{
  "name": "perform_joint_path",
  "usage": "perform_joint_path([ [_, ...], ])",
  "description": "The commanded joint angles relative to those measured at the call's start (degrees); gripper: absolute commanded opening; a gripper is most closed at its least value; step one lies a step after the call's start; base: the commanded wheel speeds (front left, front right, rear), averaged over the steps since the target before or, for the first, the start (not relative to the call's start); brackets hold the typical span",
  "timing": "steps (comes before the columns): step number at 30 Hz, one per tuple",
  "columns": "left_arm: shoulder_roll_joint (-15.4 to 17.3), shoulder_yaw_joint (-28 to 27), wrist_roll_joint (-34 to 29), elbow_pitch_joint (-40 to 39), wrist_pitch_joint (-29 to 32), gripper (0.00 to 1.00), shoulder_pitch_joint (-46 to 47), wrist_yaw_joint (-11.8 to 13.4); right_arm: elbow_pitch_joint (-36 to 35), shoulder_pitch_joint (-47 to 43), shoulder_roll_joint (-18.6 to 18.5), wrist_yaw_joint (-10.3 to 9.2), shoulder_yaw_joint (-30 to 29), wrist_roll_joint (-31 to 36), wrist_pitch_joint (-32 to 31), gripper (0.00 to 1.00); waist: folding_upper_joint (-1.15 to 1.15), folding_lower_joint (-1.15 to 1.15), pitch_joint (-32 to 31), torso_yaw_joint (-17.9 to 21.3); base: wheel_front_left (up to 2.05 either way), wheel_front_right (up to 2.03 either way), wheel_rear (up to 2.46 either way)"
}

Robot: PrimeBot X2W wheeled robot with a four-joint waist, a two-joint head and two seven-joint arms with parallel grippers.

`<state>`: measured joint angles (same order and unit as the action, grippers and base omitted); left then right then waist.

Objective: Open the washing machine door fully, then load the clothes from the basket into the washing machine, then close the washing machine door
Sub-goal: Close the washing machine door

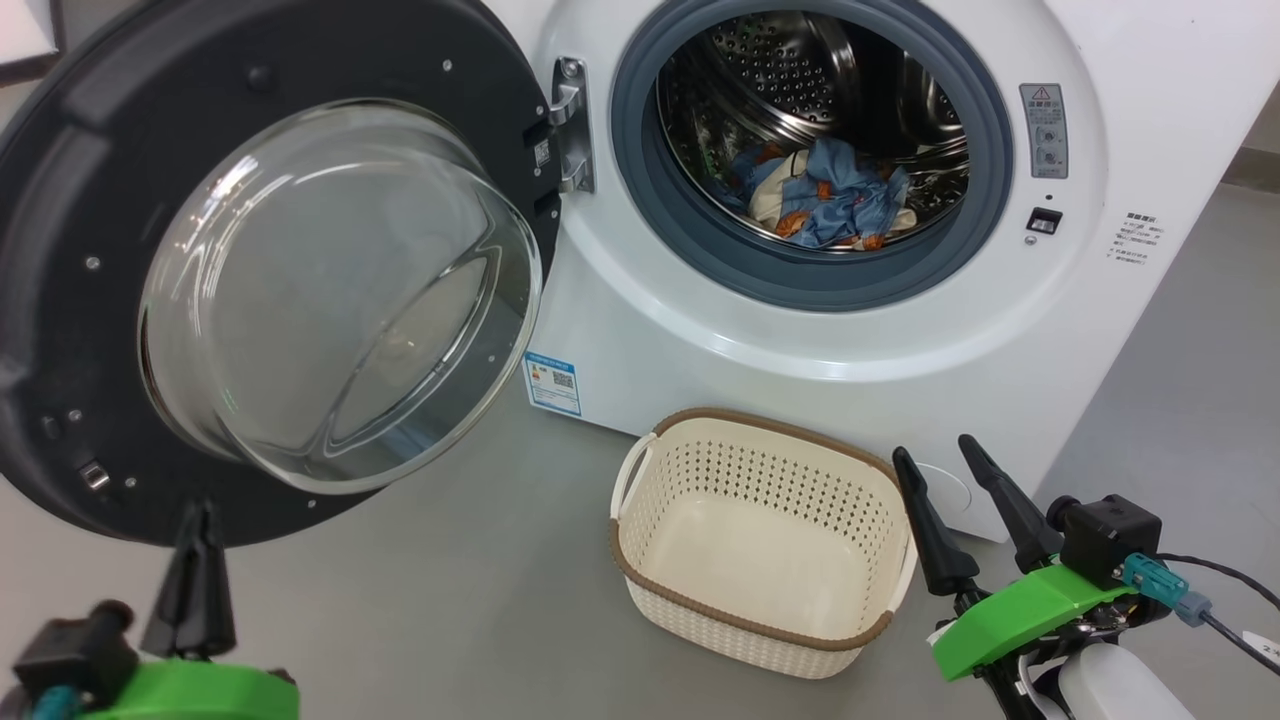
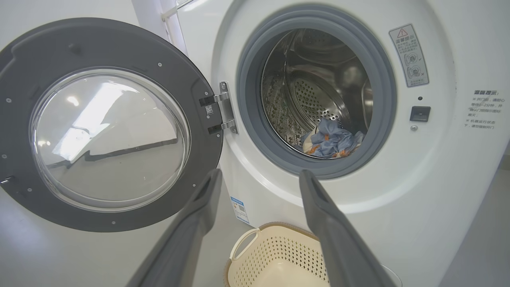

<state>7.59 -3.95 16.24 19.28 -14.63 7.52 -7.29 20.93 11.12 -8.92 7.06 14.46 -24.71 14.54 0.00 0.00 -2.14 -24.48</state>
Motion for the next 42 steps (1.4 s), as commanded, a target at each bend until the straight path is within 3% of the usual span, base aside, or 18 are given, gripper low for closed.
perform_joint_path([
  [1, 2.1, -1.8, 2.1, -2.4, -0.4, 0.0, 3.5, -0.2, -1.4, -0.2, -0.2, 0.43, 0.7, 0.0, 0.5, 1.0, 0.0, 0.0, -0.1, 0.1, 0.0, 0.0, 0.0],
  [9, 7.7, -1.3, 19.4, -8.9, 3.1, 0.0, 9.5, -0.2, -1.5, -0.4, -0.6, 0.43, 0.5, -0.1, 0.5, 1.0, 0.0, 0.0, -0.1, 0.7, 0.0, 0.0, 0.0],
  [15, 11.6, -4.0, 36.0, -13.1, 8.5, 0.0, 16.0, -0.2, -1.4, -0.2, -1.1, 0.43, 0.8, -0.1, 0.5, 1.0, 0.0, 0.0, 0.2, 1.8, 0.0, 0.0, 0.0],
  [18, 14.3, -6.0, 41.3, -12.4, 9.8, 0.0, 19.3, -0.2, -1.2, 0.1, -1.3, 0.43, 1.1, 0.1, 0.5, 1.0, 0.0, 0.0, 0.6, 2.8, 0.0, 0.0, 0.0],
  [27, 21.3, -12.0, 52.1, -1.4, 11.0, 0.0, 26.1, -0.2, -0.9, 1.4, -2.2, 0.43, 1.4, 0.8, 0.5, 1.0, 0.0, 0.0, 2.7, 6.2, 0.0, 0.0, 0.0],
  [32, 26.2, -14.6, 56.8, 9.0, 11.0, 0.0, 29.2, -0.2, -0.6, 2.0, -2.9, 0.43, 1.9, 1.2, 0.5, 1.0, 0.0, 0.0, 4.0, 8.3, 0.0, 0.0, 0.0],
  [42, 31.6, -18.4, 65.2, 25.9, 12.5, 0.0, 32.7, -0.2, -0.6, 3.2, -4.5, 0.43, 2.0, 1.9, 0.5, 1.0, 0.0, 0.0, 7.0, 10.6, 0.0, 0.0, 0.0],
])
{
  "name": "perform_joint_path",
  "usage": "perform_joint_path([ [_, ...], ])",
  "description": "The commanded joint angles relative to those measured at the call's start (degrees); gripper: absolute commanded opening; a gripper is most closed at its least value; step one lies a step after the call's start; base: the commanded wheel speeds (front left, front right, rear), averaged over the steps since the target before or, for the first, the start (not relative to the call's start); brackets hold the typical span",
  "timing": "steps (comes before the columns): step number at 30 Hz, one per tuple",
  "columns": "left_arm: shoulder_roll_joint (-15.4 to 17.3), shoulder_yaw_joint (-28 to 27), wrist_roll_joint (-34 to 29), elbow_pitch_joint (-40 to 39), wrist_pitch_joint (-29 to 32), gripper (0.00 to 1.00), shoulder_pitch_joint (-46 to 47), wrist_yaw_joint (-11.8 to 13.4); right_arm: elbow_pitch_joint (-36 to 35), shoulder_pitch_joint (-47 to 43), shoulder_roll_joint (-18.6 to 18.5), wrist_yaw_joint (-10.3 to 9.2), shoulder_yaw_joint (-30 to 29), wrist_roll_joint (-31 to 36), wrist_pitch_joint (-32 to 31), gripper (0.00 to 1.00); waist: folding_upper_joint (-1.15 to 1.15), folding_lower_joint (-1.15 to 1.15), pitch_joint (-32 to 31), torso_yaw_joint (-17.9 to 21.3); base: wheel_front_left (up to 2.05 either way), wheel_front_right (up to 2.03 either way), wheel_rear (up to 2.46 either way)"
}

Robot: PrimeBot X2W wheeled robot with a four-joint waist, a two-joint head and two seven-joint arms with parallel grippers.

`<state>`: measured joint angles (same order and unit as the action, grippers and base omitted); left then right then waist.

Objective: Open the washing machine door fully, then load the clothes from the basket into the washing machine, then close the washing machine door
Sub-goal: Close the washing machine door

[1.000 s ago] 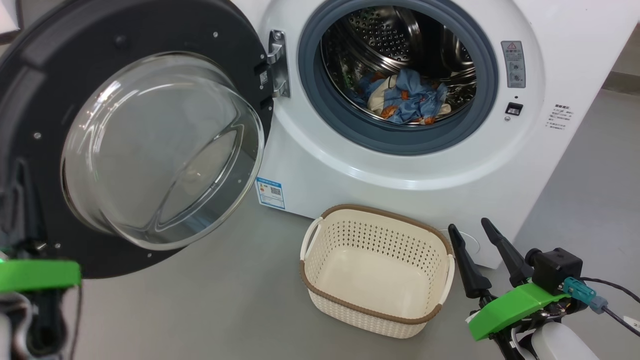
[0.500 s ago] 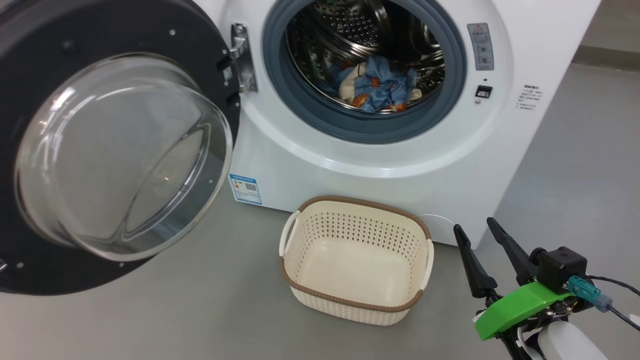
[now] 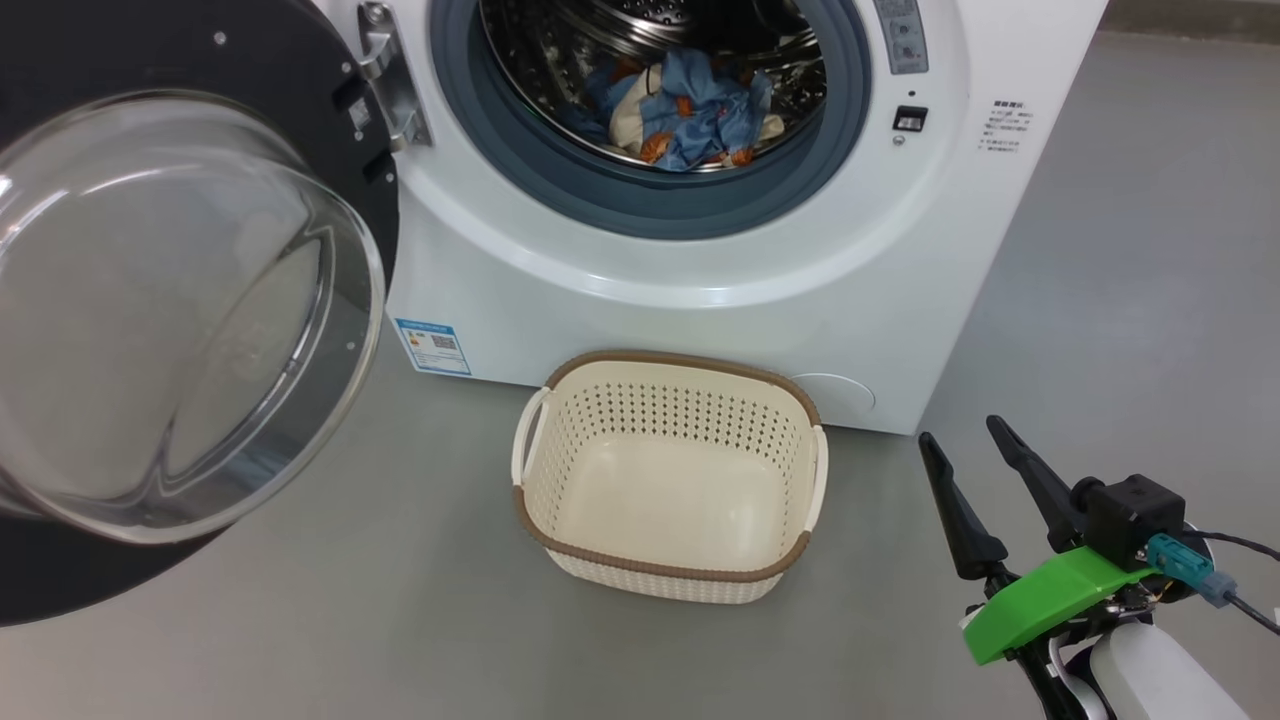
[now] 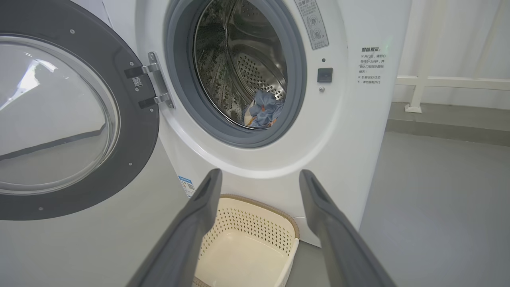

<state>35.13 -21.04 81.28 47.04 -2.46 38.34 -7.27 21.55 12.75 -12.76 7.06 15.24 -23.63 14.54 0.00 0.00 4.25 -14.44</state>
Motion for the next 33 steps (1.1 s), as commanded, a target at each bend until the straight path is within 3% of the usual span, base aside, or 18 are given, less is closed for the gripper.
perform_joint_path([
  [1, 4.4, -1.4, 0.5, -0.7, 0.4, 0.0, 2.1, -0.2, -1.2, 1.6, -0.6, 0.43, 1.3, 1.0, 0.5, 1.0, 0.0, 0.0, 0.7, 0.7, 0.0, 0.0, 0.0],
  [16, 6.4, -1.8, 4.1, 13.4, 4.8, 0.0, 3.9, -0.2, -1.2, 1.9, -0.8, 0.43, 1.2, 1.8, 0.5, 1.0, 0.0, 0.0, 1.9, 1.5, 0.0, 0.0, 0.0],
  [33, 5.9, -1.0, 5.1, 15.7, 8.2, 0.0, 3.5, -0.2, -0.5, 2.8, -1.1, 0.43, 2.0, 1.6, 0.5, 1.0, 0.0, 0.0, 3.0, 2.3, 0.0, 0.0, 0.0],
])
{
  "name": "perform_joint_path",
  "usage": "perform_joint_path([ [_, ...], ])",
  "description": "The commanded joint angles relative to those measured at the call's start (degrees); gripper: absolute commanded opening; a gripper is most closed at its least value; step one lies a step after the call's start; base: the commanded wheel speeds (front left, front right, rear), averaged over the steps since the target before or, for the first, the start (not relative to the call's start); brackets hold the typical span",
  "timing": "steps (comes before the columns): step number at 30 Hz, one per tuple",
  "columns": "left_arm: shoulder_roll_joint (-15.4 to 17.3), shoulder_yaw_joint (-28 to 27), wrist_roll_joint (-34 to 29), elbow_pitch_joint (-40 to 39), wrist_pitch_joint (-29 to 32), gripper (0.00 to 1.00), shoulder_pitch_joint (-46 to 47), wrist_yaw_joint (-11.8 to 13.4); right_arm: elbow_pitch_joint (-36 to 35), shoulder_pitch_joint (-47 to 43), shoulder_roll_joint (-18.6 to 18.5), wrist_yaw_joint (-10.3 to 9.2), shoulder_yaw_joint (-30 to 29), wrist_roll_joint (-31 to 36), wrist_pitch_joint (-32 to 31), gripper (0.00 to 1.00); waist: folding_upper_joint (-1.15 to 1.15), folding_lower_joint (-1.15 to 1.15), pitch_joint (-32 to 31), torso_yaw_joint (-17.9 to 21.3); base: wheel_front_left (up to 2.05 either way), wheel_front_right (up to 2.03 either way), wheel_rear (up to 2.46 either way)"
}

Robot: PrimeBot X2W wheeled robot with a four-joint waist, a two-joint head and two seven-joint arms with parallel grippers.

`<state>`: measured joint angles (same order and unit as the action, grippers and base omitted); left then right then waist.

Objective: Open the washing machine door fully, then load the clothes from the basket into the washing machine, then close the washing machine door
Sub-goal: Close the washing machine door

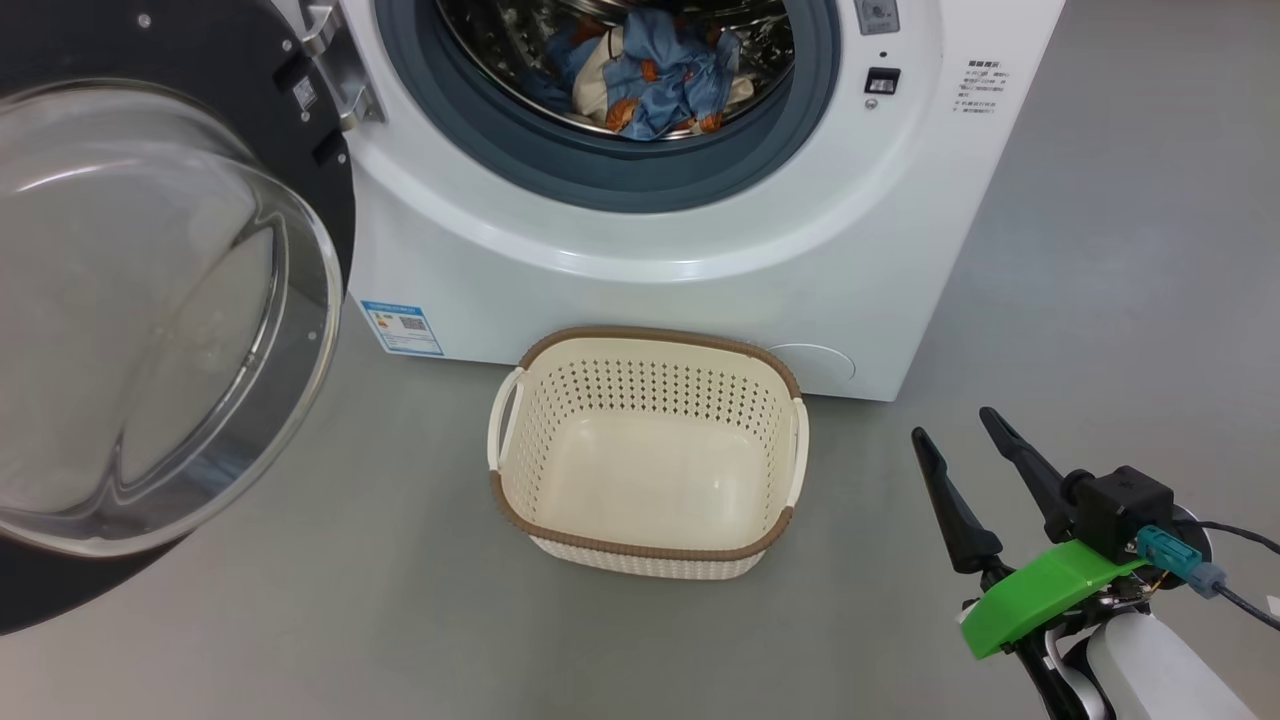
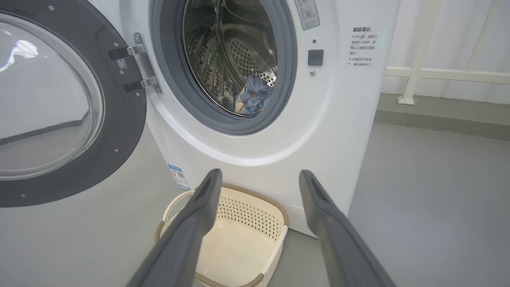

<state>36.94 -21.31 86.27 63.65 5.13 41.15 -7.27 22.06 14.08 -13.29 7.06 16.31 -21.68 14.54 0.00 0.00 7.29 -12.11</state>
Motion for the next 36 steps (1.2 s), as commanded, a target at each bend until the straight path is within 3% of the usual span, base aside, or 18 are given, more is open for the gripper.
perform_joint_path([
  [1, 4.0, -0.5, 0.2, -0.8, 1.4, 0.0, 0.6, -0.2, -1.0, 1.4, -0.5, 0.43, 0.9, -0.4, 0.5, 1.0, 0.0, 0.0, -0.1, 0.0, 0.0, 0.0, 0.0],
  [18, 2.6, 6.7, -0.1, -4.3, 23.8, 0.0, -4.3, -0.2, -1.1, -1.2, 0.7, 0.43, -0.1, -1.6, 0.5, 1.0, 0.0, 0.0, -4.7, -2.6, 0.0, 0.0, 0.0],
  [33, 1.2, 9.8, 4.6, -17.1, 44.7, 0.0, -10.0, -0.2, -1.4, -2.6, 1.6, 0.43, -0.6, -2.6, 0.5, 1.0, 0.0, 0.0, -7.3, -4.5, 0.0, 0.0, 0.0],
  [36, -0.3, 9.2, 7.1, -20.5, 48.0, 0.0, -10.6, -0.2, -1.4, -2.8, 1.9, 0.43, -0.7, -2.9, 0.5, 1.0, 0.0, 0.0, -7.6, -4.7, 0.0, 0.0, 0.0],
])
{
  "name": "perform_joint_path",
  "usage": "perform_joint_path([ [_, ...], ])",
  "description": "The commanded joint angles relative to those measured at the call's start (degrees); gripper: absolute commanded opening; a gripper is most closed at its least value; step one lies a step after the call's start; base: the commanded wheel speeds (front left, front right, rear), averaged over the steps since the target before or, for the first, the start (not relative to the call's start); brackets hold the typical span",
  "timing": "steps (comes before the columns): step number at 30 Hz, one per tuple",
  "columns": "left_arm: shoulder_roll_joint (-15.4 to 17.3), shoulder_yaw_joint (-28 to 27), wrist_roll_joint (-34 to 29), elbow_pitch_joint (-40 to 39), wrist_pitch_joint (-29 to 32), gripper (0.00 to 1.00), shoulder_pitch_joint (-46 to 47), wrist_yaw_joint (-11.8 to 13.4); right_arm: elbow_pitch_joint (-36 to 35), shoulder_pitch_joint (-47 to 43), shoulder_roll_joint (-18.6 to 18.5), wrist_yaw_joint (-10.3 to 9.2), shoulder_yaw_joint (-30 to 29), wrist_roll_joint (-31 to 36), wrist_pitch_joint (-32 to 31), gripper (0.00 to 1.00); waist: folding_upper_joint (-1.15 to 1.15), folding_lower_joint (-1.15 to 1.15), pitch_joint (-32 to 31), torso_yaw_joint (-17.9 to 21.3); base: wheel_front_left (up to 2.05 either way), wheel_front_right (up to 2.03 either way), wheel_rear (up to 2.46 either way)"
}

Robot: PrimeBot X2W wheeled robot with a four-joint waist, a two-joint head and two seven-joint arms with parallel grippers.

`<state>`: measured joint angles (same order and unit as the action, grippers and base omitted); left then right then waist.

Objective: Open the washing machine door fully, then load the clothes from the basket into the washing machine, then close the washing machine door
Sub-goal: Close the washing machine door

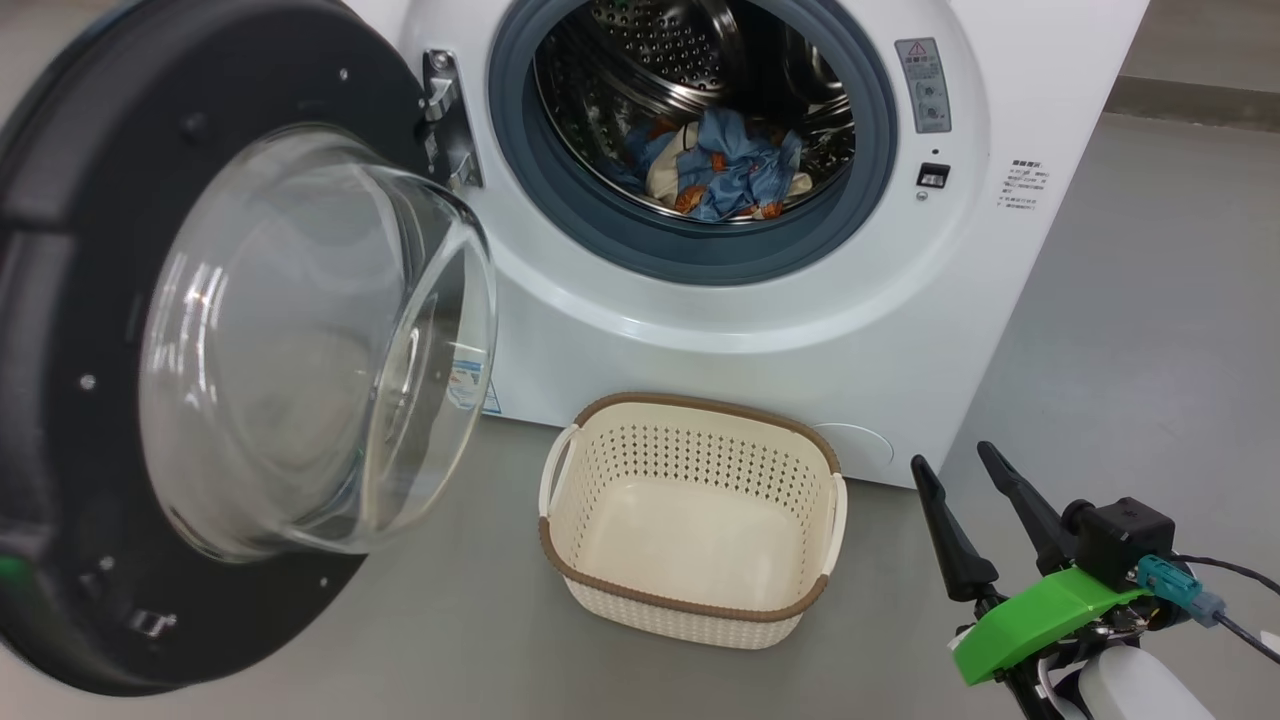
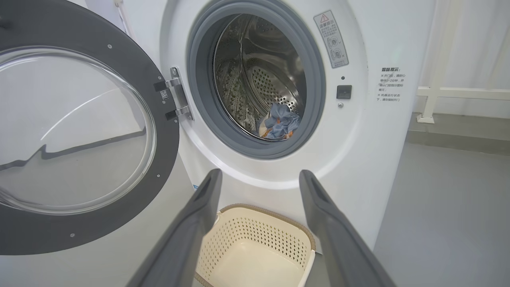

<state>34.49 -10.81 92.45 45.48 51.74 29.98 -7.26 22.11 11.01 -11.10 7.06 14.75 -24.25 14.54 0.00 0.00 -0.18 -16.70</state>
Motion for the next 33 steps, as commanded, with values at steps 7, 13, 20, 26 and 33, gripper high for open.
perform_joint_path([
  [7, -0.2, 0.1, 2.9, -7.7, 7.5, 0.0, -2.1, -0.2, -1.4, -0.1, 0.5, 0.43, 1.0, -0.9, 0.5, 1.0, 0.0, 0.0, -0.8, 0.1, 0.0, 0.0, 0.0],
  [13, -2.3, 1.4, 4.4, -14.2, 11.3, 0.0, -5.0, 1.5, -1.7, -0.6, 1.0, 0.43, 0.5, -1.2, 0.5, 1.0, 0.0, 0.0, -1.1, 1.2, 0.0, 0.0, 0.0],
  [20, -6.0, 1.9, 7.0, -24.2, 12.9, 0.0, -8.4, 4.6, -2.0, -0.4, 1.6, 0.43, 0.0, -1.2, 0.5, 1.0, 0.0, 0.0, -1.5, 3.9, 0.0, 0.0, 0.0],
  [26, -8.7, 1.5, 7.4, -33.0, 11.0, 0.0, -11.7, 7.9, -2.3, -0.6, 2.2, 0.43, -0.2, -1.0, 0.5, 1.0, 0.0, 0.0, -1.5, 7.4, 0.0, 0.0, 0.0],
  [33, -11.7, 1.6, 6.9, -36.1, 8.1, 0.0, -13.1, 8.7, -2.5, 0.0, 2.4, 0.43, -0.4, -0.8, 0.5, 1.0, 0.0, 0.0, -0.7, 13.1, 0.0, 0.0, 0.0],
])
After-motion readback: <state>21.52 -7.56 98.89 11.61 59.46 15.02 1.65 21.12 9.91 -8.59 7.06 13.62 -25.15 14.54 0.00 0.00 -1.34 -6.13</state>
